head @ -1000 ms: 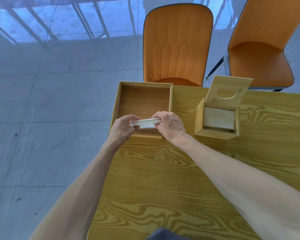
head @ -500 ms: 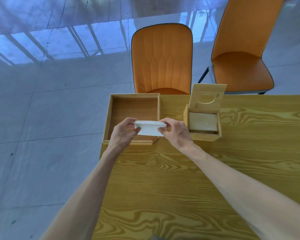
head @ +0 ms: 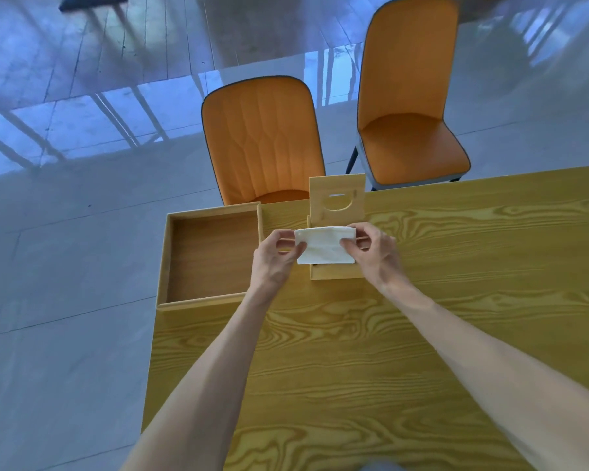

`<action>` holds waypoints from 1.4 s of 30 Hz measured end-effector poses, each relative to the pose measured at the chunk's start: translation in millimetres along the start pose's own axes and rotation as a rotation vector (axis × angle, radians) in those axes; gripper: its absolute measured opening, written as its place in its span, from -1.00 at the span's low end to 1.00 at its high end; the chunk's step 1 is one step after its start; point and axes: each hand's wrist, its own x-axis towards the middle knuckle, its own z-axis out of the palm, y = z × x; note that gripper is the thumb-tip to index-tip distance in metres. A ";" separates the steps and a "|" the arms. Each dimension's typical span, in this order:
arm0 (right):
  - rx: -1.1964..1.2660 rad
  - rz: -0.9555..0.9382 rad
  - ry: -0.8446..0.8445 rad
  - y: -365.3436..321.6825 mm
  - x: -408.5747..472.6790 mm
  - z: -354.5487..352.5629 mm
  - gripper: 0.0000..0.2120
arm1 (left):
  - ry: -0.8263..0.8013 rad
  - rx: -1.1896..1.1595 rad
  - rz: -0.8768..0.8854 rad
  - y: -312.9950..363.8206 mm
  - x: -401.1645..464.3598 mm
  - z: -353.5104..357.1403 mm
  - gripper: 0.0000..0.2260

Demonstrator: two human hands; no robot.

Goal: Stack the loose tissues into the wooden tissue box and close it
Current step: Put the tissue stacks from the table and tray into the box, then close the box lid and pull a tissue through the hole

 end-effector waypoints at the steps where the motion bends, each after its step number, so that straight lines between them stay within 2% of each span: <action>1: -0.012 0.010 0.016 3.7 3.2 -3.1 -0.77 | 0.008 0.000 -0.008 1.0 1.8 7.1 -0.78; 6: -0.075 0.072 0.044 16.1 17.4 -9.5 -0.75 | 0.062 0.055 -0.053 9.2 10.8 34.1 -0.77; 10: -0.081 0.141 0.077 22.6 28.8 -7.6 -0.71 | 0.106 0.179 -0.081 15.5 19.6 45.9 -0.75; 17: -0.219 0.114 0.089 31.3 43.5 -1.7 -0.74 | 0.152 0.467 -0.071 14.5 31.0 55.4 -0.78; 20: -0.225 0.130 0.079 33.3 49.0 -0.7 -0.75 | 0.161 0.442 -0.073 11.1 34.4 58.1 -0.78; 23: -0.177 0.140 0.067 36.3 56.1 -1.4 -0.65 | 0.145 0.405 -0.097 8.6 38.5 59.2 -0.64; 26: -0.241 0.094 -0.008 39.9 66.1 -4.7 -0.42 | 0.029 0.357 -0.157 7.5 47.9 55.5 -0.48; 28: -0.318 0.054 -0.091 42.1 72.6 -8.0 -0.36 | -0.089 0.235 -0.240 10.7 54.1 50.5 -0.44; 32: -0.328 0.009 -0.179 48.2 77.4 -13.4 -0.33 | -0.216 0.107 -0.291 17.3 59.9 44.2 -0.44; 42: -0.216 -0.025 -0.242 53.3 74.6 -23.6 -0.28 | -0.223 0.082 -0.223 14.8 58.2 41.7 -0.42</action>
